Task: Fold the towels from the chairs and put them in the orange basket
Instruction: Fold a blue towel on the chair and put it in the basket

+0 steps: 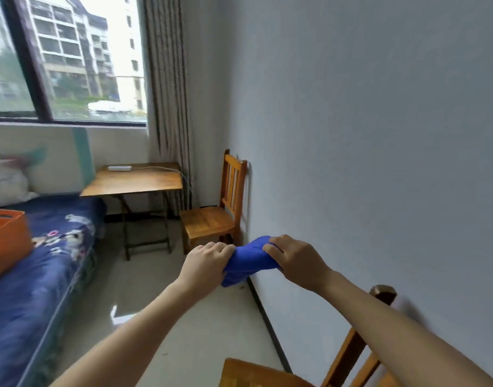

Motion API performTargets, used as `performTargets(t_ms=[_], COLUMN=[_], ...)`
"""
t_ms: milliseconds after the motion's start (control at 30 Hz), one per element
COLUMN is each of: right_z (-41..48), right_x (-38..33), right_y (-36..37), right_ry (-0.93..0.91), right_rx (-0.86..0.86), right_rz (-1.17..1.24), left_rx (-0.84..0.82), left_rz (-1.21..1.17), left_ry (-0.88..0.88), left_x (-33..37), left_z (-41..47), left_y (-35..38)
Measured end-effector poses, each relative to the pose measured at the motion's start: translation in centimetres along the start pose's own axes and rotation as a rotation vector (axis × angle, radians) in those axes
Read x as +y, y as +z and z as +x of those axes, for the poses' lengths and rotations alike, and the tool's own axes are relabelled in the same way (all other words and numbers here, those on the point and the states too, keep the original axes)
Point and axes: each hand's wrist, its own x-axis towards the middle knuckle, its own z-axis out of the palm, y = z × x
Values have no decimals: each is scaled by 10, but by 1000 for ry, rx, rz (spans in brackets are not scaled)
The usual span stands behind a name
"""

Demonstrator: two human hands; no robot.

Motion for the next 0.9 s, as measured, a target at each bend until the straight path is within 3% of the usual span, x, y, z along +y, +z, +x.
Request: performTargets(t_ms=[200, 567, 900], right_z=[77, 229, 324], right_x=[-103, -290, -386], right_y=[53, 109, 172], right_ry=[-211, -351, -436], right_rx=[119, 168, 146], right_rz=[214, 568, 659], left_rx=[-92, -216, -234], left_rz=[244, 585, 580], left_ry=[-266, -675, -771], left_x=[-50, -147, -257], left_z=[-119, -267, -343], left_y=[-71, -185, -212])
